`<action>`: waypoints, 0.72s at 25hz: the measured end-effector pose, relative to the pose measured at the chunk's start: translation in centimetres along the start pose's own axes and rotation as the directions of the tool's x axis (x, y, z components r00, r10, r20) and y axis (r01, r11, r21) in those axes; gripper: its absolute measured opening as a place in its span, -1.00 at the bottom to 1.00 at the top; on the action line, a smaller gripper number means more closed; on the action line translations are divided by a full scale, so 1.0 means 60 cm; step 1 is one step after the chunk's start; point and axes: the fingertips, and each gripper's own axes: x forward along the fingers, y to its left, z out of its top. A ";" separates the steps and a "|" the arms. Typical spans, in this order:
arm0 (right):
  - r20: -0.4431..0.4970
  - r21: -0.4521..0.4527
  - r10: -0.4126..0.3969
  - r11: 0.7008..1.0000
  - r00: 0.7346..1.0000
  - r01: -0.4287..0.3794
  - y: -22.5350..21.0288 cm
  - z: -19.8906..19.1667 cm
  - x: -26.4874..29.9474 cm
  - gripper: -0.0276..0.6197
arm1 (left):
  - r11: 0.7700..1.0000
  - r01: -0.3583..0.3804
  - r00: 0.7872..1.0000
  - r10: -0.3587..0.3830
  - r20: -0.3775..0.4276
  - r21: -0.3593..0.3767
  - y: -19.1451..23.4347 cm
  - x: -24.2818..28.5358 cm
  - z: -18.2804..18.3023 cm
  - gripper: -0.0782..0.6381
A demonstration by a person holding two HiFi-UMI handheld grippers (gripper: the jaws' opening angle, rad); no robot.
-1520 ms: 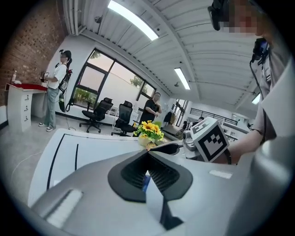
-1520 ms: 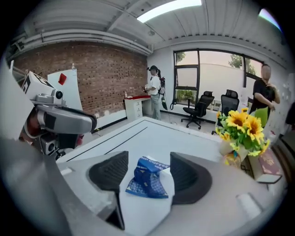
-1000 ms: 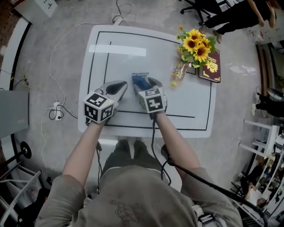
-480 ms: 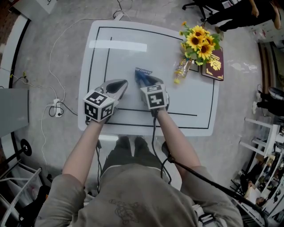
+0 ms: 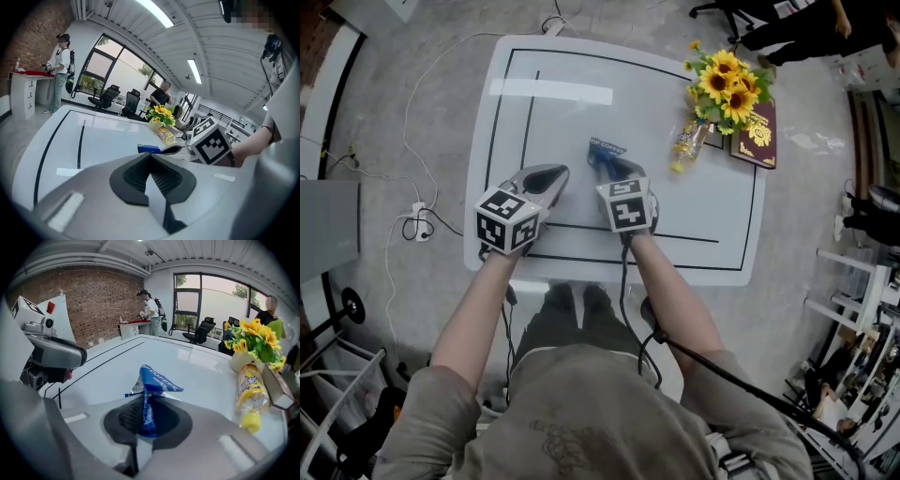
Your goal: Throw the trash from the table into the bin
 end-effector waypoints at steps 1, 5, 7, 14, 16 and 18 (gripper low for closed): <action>0.001 -0.002 0.004 1.000 1.000 -0.004 0.002 -0.001 -0.001 -0.85 | 1.000 -0.001 1.000 0.001 -0.001 -0.002 0.001 -0.001 -0.001 -0.79; 0.000 0.021 0.043 0.999 0.999 -0.043 0.005 -0.002 -0.003 -0.86 | 1.000 -0.005 1.000 0.005 -0.005 -0.009 0.004 -0.002 -0.006 -0.79; -0.001 0.024 0.053 0.998 0.999 -0.052 0.004 -0.003 -0.005 -0.86 | 1.000 -0.007 1.000 0.007 -0.007 -0.010 0.002 -0.001 -0.007 -0.79; 0.006 0.009 0.046 0.999 0.999 -0.046 0.004 -0.007 -0.006 -0.86 | 1.000 -0.005 1.000 0.005 -0.026 -0.022 0.000 0.003 -0.021 -0.79; 0.003 0.011 0.054 0.999 0.999 -0.054 0.002 -0.006 -0.007 -0.86 | 1.000 -0.006 1.000 0.006 -0.029 -0.020 -0.001 0.003 -0.021 -0.79; 0.003 0.011 0.056 0.998 0.998 -0.056 -0.002 -0.005 -0.011 -0.86 | 1.000 -0.006 1.000 0.005 -0.028 -0.017 -0.003 0.003 -0.019 -0.79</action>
